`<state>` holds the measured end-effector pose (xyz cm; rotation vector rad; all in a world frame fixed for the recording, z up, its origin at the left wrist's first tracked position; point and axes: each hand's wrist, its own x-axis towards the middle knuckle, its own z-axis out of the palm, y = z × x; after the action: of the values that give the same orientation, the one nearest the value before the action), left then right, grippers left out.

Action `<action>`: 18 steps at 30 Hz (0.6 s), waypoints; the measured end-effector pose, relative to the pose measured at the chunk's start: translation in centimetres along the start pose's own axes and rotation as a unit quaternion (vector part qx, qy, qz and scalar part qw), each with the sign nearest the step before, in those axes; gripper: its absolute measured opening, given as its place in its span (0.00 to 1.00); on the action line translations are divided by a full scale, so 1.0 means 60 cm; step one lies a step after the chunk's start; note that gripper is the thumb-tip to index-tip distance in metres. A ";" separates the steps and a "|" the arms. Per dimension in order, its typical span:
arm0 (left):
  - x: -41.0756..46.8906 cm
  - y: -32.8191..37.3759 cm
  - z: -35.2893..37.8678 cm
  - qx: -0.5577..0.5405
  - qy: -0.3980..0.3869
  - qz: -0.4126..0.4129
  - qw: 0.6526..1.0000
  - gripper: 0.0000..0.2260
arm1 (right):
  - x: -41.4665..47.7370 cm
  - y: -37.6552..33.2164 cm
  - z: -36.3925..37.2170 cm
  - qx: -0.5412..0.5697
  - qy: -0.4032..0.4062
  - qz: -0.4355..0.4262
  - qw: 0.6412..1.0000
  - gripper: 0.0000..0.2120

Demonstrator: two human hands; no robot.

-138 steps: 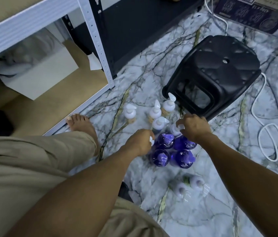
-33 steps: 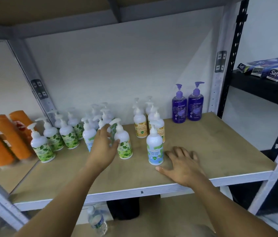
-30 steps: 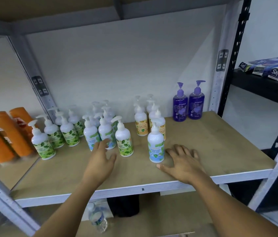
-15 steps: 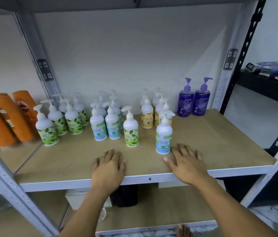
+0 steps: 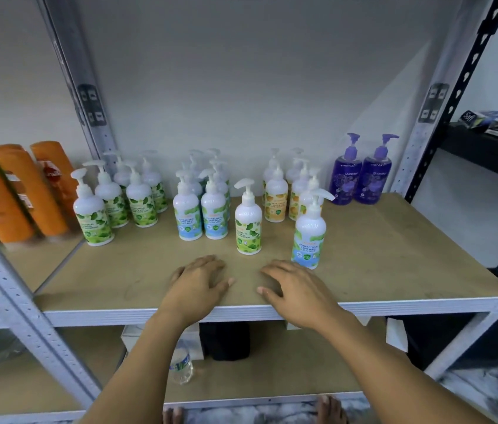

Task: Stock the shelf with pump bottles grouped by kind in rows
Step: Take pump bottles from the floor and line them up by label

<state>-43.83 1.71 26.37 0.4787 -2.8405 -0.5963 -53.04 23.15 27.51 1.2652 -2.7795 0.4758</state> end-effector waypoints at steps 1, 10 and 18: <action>0.000 -0.003 -0.002 -0.010 0.000 0.005 1.000 0.22 | 0.011 -0.002 0.000 0.008 -0.006 0.003 1.000 0.25; 0.063 0.004 -0.008 -0.357 0.053 -0.052 0.931 0.25 | 0.054 -0.006 0.034 0.007 0.017 0.028 0.999 0.25; 0.146 0.047 0.020 -0.394 0.009 0.008 0.919 0.27 | 0.062 0.000 0.048 -0.019 0.037 0.019 0.999 0.27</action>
<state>-53.05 1.49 27.56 0.2944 -2.2900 -1.5980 -55.28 19.60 25.37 1.1646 -2.7431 0.4597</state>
